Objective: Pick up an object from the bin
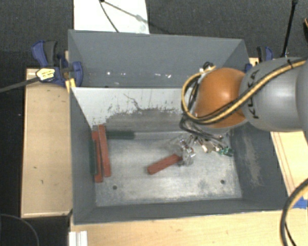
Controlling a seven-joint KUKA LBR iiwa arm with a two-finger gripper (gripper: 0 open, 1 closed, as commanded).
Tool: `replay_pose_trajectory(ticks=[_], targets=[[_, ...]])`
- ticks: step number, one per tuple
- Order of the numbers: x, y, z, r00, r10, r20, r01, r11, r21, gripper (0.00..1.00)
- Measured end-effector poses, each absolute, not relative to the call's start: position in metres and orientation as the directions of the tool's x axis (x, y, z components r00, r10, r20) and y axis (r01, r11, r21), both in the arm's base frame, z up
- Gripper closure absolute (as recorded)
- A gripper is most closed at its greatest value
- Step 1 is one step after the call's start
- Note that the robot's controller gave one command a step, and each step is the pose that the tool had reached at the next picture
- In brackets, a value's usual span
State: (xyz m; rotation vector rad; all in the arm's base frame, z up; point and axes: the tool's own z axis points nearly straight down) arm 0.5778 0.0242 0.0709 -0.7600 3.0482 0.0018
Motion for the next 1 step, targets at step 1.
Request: replay_pose_trajectory(ticks=[1], targets=[[0.5631,-0.0016,0.2122,-0.728,-0.685,-0.007,-0.685,0.728,-0.006,1.0]])
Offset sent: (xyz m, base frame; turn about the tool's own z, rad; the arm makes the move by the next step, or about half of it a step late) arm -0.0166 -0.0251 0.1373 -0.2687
